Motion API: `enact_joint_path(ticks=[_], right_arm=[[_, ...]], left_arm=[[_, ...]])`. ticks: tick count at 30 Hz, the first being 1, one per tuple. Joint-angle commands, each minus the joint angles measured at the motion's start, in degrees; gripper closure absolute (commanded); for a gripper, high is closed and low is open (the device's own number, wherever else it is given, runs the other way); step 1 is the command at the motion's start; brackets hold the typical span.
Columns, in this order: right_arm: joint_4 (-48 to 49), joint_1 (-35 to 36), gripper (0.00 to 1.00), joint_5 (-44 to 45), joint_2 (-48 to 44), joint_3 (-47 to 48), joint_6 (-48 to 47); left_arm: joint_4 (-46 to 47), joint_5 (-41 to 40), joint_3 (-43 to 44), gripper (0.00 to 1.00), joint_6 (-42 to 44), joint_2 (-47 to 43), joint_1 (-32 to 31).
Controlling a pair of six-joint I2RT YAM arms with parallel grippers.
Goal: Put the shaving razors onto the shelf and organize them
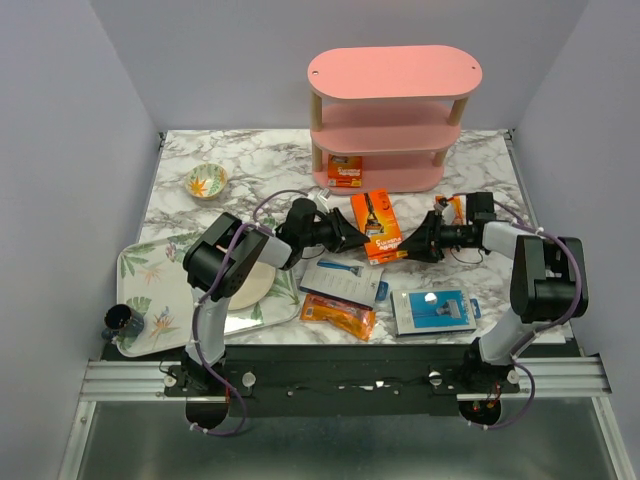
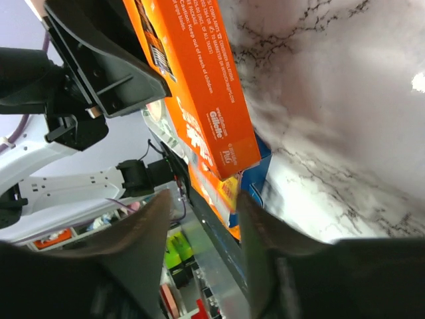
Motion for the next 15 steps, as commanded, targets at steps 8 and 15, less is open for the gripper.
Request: enact_joint_path(ticks=[8,15], right_arm=[[3.11,0.32,0.39,1.80,0.65,0.33,-1.14],[8.65,0.94,0.50,0.22,3.91,1.91,2.12]], left_arm=[[5.80,3.22,-0.37,0.88,0.32,0.43,0.36],[4.75,4.01,1.30,0.87,0.50,0.96,0.10]])
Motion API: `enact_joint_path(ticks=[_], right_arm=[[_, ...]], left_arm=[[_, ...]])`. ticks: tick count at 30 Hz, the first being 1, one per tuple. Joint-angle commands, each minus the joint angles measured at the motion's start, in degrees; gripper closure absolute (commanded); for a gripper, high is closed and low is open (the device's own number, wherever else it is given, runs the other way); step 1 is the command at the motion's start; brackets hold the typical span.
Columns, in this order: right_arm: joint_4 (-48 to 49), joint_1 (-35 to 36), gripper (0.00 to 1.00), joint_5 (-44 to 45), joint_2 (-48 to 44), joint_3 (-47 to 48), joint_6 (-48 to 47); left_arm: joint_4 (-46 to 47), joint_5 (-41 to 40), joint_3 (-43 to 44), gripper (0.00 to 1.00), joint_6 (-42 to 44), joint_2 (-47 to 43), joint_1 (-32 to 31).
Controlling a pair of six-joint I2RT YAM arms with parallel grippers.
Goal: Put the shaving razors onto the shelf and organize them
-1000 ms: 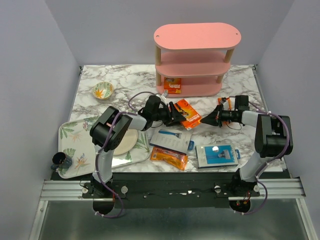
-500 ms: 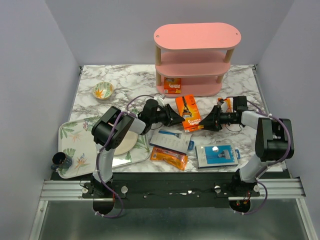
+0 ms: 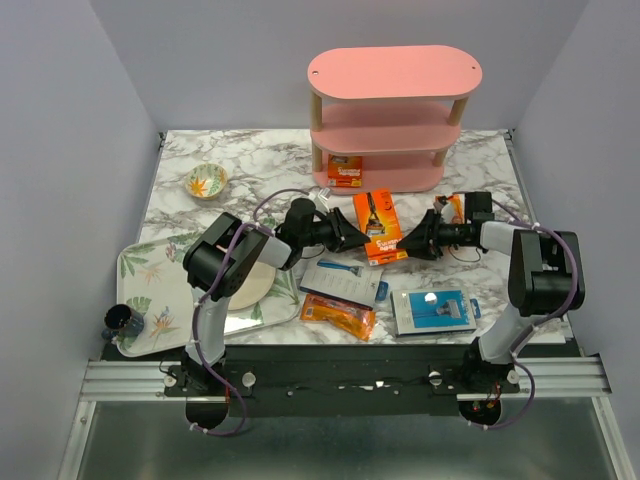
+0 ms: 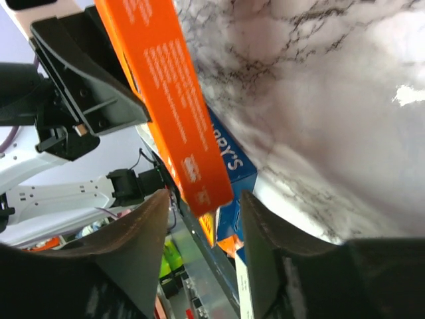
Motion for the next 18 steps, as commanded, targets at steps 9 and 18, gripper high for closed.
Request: enact_joint_path(ticks=[9,18], right_arm=[[-2.10,0.77,0.83,-1.43,2.34,7.51,-0.82],[-5.81,-3.80,0.85,-0.20,5.93,18.06,-3.11]], left_arm=[[-4.34,1.14,3.48,0.57,3.98,-0.24,-0.54],[-17.71,4.66,4.80,0.47,19.89,-6.57,0.51]])
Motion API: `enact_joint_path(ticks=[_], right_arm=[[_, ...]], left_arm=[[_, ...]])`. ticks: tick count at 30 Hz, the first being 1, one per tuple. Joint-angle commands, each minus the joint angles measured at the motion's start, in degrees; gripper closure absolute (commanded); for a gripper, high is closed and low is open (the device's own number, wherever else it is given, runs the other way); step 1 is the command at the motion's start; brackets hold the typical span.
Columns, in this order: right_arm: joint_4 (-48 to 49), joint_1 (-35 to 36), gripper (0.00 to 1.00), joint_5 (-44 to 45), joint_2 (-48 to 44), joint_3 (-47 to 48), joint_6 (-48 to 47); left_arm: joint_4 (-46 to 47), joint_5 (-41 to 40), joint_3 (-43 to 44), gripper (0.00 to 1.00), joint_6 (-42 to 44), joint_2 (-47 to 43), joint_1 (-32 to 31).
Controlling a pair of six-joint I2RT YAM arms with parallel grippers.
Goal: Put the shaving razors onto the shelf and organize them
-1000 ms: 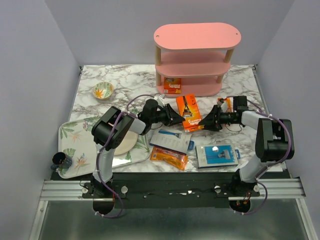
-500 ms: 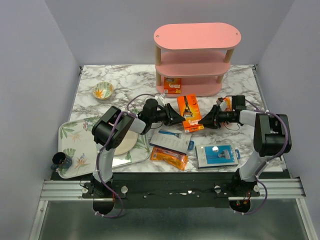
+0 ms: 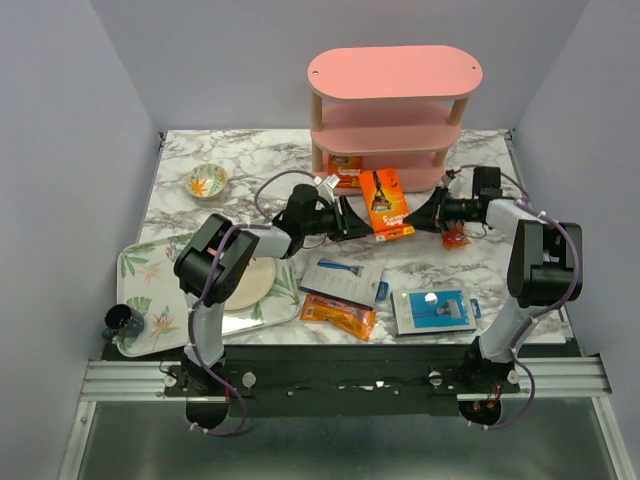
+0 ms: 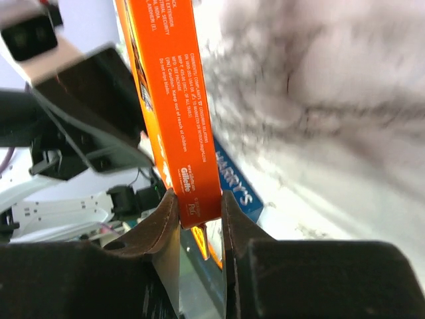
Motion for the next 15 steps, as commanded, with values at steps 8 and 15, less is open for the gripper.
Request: enact_joint_path(ticks=[8,15], right_arm=[[0.82,-5.41,0.85,1.58,9.11,13.69,-0.68],[2.05,-6.12,0.85,2.73,15.96,21.34,0.37]], left_arm=[[-15.65,4.86,-4.22,0.45,18.71,-9.68,1.48],[-18.37,4.86,-5.11,0.45,21.97,-11.10,1.48]])
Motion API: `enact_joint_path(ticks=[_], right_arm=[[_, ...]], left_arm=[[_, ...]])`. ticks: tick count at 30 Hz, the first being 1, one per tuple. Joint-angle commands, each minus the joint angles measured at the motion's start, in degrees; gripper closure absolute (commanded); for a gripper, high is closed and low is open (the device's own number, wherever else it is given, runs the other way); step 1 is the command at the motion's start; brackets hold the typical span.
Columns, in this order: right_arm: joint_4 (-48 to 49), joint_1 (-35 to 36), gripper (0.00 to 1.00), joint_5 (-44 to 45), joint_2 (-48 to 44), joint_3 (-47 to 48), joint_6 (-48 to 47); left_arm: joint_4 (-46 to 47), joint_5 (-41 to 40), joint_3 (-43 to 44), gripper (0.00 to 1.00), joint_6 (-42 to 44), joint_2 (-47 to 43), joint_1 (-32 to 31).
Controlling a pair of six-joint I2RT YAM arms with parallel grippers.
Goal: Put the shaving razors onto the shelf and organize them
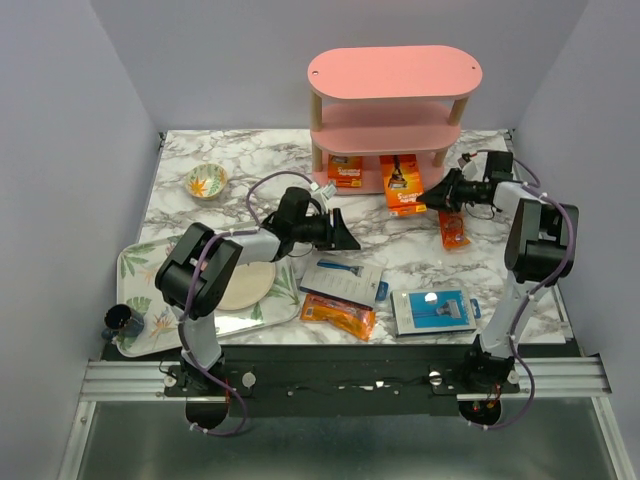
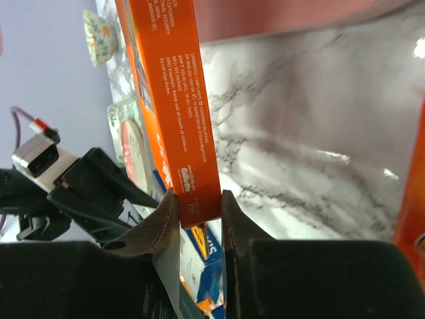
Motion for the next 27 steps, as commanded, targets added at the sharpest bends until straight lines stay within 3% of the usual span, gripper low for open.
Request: enact_joint_path(ticks=[1,15,27], right_arm=[[2.07,-0.57,0.85,0.91,4.63,6.64,1.10],[5.76,-0.83,0.79,3.02,11.14,11.48,8.74],[4.01,-2.15,0.75,4.61,14.92,17.46,8.57]], left_arm=[[-4.25,1.78,0.18,0.45,4.95,-1.74,0.24],[-7.60,1.17,2.30,0.45,8.38,-0.33,-1.69],[-9.62,0.55,2.56,0.45,10.22,-0.07,-2.49]])
